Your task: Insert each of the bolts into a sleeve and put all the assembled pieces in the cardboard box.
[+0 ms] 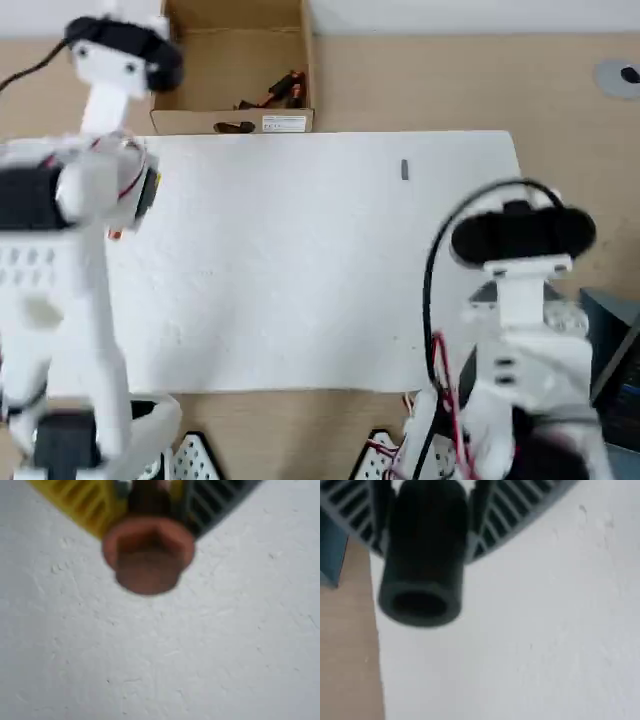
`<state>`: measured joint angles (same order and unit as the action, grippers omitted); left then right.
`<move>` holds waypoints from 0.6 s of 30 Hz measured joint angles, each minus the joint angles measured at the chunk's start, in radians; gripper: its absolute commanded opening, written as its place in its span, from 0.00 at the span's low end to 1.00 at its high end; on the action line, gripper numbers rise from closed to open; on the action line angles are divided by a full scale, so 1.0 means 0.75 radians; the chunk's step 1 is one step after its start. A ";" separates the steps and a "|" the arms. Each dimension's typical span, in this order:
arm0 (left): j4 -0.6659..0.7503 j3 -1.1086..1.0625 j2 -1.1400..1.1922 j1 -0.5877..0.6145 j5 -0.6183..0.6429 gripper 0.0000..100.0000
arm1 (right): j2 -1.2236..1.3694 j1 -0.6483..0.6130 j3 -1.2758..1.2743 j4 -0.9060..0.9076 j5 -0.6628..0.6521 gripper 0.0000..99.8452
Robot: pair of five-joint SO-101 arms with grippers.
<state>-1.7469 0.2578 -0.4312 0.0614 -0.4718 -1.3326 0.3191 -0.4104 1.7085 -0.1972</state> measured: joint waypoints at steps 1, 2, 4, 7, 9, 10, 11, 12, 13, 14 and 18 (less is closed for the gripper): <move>0.000 -0.047 -0.072 0.000 0.018 0.00 | -0.045 0.000 -0.025 -0.012 0.037 0.01; 0.000 -0.100 -0.145 0.000 0.037 0.00 | -0.092 0.000 -0.055 -0.041 0.068 0.01; 0.004 -0.211 -0.293 0.000 0.065 0.00 | -0.198 0.000 -0.143 -0.104 0.108 0.01; 0.098 -0.407 -0.497 0.000 0.123 0.00 | -0.354 -0.002 -0.325 -0.186 0.127 0.01; 0.186 -0.548 -0.624 0.000 0.180 0.00 | -0.450 -0.004 -0.432 -0.223 0.127 0.01; 0.229 -0.622 -0.691 0.000 0.217 0.00 | -0.495 -0.027 -0.479 -0.231 0.127 0.01; 0.270 -0.689 -0.757 0.000 0.256 0.00 | -0.540 -0.055 -0.516 -0.233 0.127 0.01; 0.301 -0.763 -0.824 0.000 0.295 0.00 | -0.583 -0.090 -0.548 -0.233 0.127 0.01; 0.336 -0.831 -0.892 0.000 0.336 0.00 | -0.620 -0.131 -0.585 -0.239 0.131 0.01; 0.370 -0.902 -0.959 0.000 0.376 0.00 | -0.630 -0.172 -0.616 -0.241 0.143 0.01; 0.503 -1.170 -1.213 0.000 0.520 0.00 | -0.636 -0.340 -0.753 -0.284 0.207 0.01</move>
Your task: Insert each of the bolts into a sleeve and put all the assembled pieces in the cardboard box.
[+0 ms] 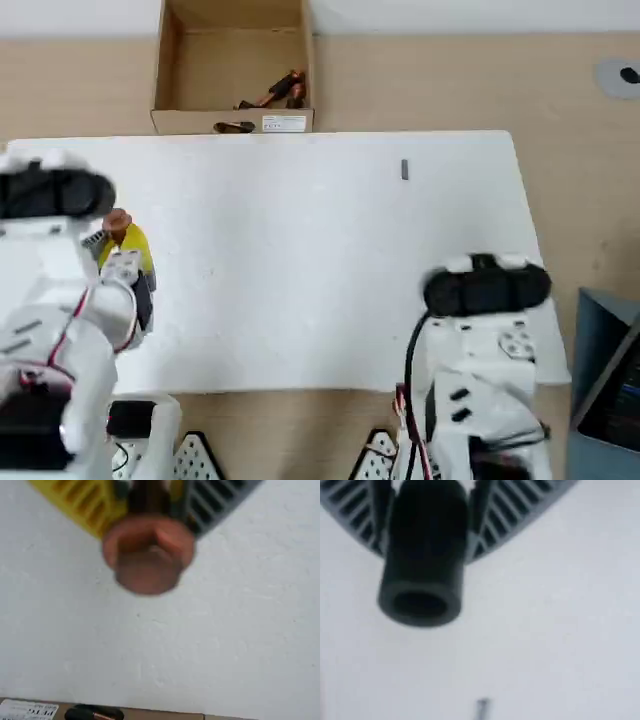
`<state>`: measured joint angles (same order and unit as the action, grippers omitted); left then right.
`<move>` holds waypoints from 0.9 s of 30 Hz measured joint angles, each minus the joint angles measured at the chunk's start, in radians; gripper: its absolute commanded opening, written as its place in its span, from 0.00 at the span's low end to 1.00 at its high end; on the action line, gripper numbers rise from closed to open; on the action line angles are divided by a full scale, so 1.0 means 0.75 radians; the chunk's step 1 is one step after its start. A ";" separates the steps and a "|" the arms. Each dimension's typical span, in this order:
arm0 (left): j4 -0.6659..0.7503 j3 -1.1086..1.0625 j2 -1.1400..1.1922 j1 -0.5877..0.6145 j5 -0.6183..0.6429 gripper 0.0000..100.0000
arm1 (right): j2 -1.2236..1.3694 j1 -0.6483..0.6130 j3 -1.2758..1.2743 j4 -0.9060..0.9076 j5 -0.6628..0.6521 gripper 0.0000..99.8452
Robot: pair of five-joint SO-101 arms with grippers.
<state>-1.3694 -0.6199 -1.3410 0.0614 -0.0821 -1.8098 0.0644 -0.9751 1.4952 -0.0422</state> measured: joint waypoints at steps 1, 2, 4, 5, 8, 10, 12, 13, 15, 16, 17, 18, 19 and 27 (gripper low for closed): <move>0.027 -0.055 -0.065 0.000 0.029 0.00 | 0.000 -0.043 -0.029 -0.012 0.008 0.01; 0.053 -0.106 -0.131 0.000 0.072 0.00 | 0.000 -0.082 -0.057 -0.029 0.018 0.01; 0.102 -0.209 -0.286 0.000 0.145 0.00 | 0.000 -0.166 -0.110 -0.065 0.033 0.01; 0.125 -0.264 -0.352 0.000 0.172 0.00 | 0.000 -0.207 -0.137 -0.086 0.041 0.01; 0.166 -0.436 -0.548 0.000 0.248 0.00 | 0.000 -0.325 -0.205 -0.158 0.053 0.01; 0.174 -0.489 -0.618 0.000 0.293 0.00 | 0.000 -0.401 -0.237 -0.207 0.063 0.01; 0.174 -0.491 -0.618 0.000 0.356 0.00 | 0.000 -0.481 -0.268 -0.254 0.084 0.01; 0.176 -0.491 -0.620 0.000 0.393 0.00 | 0.000 -0.524 -0.284 -0.274 0.092 0.01; 0.176 -0.491 -0.626 0.000 0.468 0.00 | 0.000 -0.610 -0.321 -0.313 0.098 0.01; 0.176 -0.491 -0.626 0.000 0.509 0.00 | 0.000 -0.653 -0.342 -0.331 0.098 0.01; 0.176 -0.491 -0.626 0.000 0.544 0.00 | 0.000 -0.698 -0.364 -0.352 0.098 0.01; 0.176 -0.491 -0.626 0.000 0.577 0.00 | 0.000 -0.736 -0.385 -0.374 0.098 0.01; 0.176 -0.491 -0.626 0.000 0.612 0.00 | 0.000 -0.775 -0.405 -0.397 0.098 0.01; 0.299 -0.491 -0.626 -0.268 0.839 0.00 | 0.000 -1.092 -0.536 -0.579 0.098 0.01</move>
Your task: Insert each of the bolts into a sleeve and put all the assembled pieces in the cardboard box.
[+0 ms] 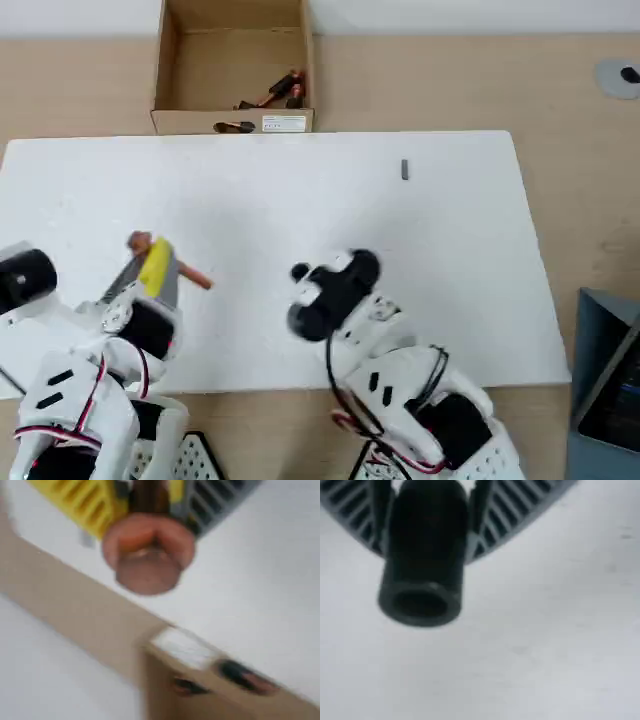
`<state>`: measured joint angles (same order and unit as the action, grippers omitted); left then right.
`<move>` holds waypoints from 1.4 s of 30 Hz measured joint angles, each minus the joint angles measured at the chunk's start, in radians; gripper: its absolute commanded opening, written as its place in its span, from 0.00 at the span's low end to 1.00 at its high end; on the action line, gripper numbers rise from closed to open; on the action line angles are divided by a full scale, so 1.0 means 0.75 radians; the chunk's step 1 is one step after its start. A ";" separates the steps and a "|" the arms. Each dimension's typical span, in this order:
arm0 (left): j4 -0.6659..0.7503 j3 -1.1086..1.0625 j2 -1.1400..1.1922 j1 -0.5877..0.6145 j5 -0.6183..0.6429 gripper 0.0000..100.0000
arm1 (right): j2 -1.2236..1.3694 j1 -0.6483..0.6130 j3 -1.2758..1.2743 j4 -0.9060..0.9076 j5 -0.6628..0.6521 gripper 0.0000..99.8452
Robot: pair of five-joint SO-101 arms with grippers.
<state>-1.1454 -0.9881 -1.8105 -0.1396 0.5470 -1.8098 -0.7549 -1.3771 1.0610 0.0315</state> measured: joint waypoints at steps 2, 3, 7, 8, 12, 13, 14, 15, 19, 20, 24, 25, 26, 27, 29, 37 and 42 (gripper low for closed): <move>0.057 0.000 0.000 -0.065 0.020 0.00 | 0.000 -0.057 -0.006 -0.016 0.000 0.01; 0.088 0.000 0.000 -0.090 0.023 0.00 | 0.000 -0.080 -0.006 -0.020 0.000 0.01; 0.176 0.000 0.000 -0.172 0.025 0.00 | 0.000 -0.115 -0.006 -0.023 0.000 0.01; 0.182 0.000 0.000 -0.194 0.025 0.00 | 0.000 -0.115 -0.006 -0.023 0.000 0.01; 0.184 0.000 0.000 -0.276 0.025 0.00 | 0.000 -0.121 -0.006 -0.025 0.000 0.01; 0.184 0.000 0.000 -0.291 0.025 0.00 | 0.000 -0.121 -0.006 -0.025 0.000 0.01; 0.184 0.000 0.000 -0.303 0.025 0.00 | 0.000 -0.121 -0.006 -0.025 0.000 0.01; 0.184 0.000 0.000 -0.309 0.025 0.00 | 0.000 -0.121 -0.006 -0.025 0.000 0.01; 0.186 -0.047 0.002 -0.313 -0.055 0.00 | 0.000 -0.121 -0.006 -0.025 0.000 0.01; 0.186 -0.055 0.006 -0.313 -0.074 0.00 | 0.000 -0.121 -0.006 -0.025 0.000 0.01; 0.194 -0.074 0.002 -0.315 -0.102 0.00 | 0.000 -0.121 -0.006 -0.025 -0.027 0.01; 0.207 -0.086 0.002 -0.317 -0.102 0.00 | 0.000 -0.121 -0.006 -0.025 -0.039 0.01; 0.221 -0.102 0.002 -0.319 -0.102 0.00 | 0.000 -0.121 -0.006 -0.025 -0.049 0.01; 0.237 -0.117 0.002 -0.319 -0.102 0.00 | 0.000 -0.121 -0.006 -0.025 -0.055 0.01; 0.266 -0.131 0.006 -0.319 -0.102 0.00 | 0.000 -0.121 -0.006 -0.025 -0.061 0.01; 0.295 -0.162 0.006 -0.405 -0.102 0.00 | 0.000 -0.121 -0.006 -0.025 -0.108 0.01; 0.295 -0.233 0.008 -0.405 -0.127 0.00 | 0.000 -0.125 -0.006 -0.025 -0.108 0.01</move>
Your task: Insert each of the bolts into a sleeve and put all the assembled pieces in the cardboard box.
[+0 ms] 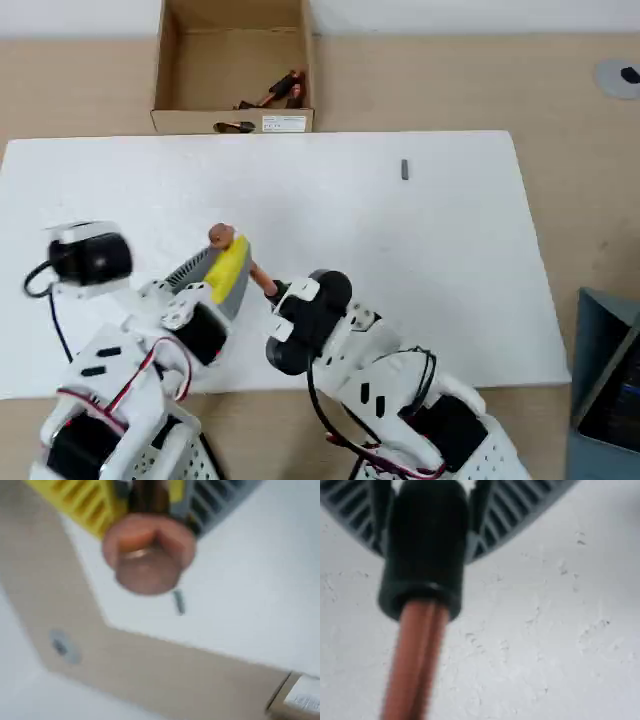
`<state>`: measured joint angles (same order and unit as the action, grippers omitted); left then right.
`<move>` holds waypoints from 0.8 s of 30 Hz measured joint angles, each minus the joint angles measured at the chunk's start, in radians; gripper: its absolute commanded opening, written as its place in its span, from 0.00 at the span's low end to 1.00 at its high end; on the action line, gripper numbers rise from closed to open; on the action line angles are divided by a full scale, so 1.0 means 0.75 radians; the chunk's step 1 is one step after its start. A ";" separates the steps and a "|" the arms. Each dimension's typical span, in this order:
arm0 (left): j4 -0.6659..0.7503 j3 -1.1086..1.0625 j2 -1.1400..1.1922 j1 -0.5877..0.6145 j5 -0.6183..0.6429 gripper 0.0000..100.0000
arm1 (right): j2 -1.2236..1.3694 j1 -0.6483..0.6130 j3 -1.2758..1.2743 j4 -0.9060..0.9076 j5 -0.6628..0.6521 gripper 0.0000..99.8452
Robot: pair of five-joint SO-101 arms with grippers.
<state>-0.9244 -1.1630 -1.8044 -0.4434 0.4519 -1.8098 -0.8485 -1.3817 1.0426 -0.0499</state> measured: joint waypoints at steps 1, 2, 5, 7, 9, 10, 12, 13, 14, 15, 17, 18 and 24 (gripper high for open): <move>0.006 -0.010 0.000 -0.002 -0.008 0.00 | 0.000 0.000 0.000 0.000 0.000 0.01; 0.010 -0.012 0.000 -0.004 -0.010 0.00 | 0.000 0.000 0.000 0.000 0.000 0.01; 0.012 -0.020 -0.002 -0.006 -0.010 0.00 | 0.000 0.000 0.000 0.000 0.000 0.01; 0.014 -0.033 -0.008 -0.006 -0.010 0.00 | 0.000 0.000 0.000 0.000 0.000 0.01; 0.020 -0.057 -0.008 -0.014 -0.010 0.00 | 0.000 0.002 -0.002 0.000 0.000 0.01; 0.020 -0.059 -0.008 -0.020 -0.010 0.00 | 0.000 0.002 -0.002 0.000 0.000 0.01; 0.020 -0.059 -0.008 -0.029 -0.010 0.00 | 0.000 0.000 -0.002 0.000 0.000 0.01; 0.020 -0.059 -0.008 -0.041 -0.010 0.00 | 0.000 0.000 -0.002 0.000 0.000 0.01; 0.020 -0.059 -0.008 -0.051 -0.014 0.00 | 0.000 0.002 -0.002 0.000 0.000 0.01; 0.023 -0.059 -0.008 -0.065 -0.016 0.00 | 0.000 0.004 -0.002 0.000 0.000 0.01; 0.004 -0.057 -0.008 -0.094 -0.023 0.00 | 0.000 0.006 -0.002 0.000 0.000 0.01; -0.014 -0.057 -0.008 -0.110 -0.023 0.00 | 0.000 0.006 -0.002 0.002 0.000 0.01; -0.186 -0.061 0.000 -0.194 -0.012 0.00 | 0.000 -0.002 0.000 0.000 0.000 0.01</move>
<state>-1.0641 -1.2091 -1.8044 -0.5892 0.4427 -1.8098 -0.8500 -1.3817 1.0426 -0.0499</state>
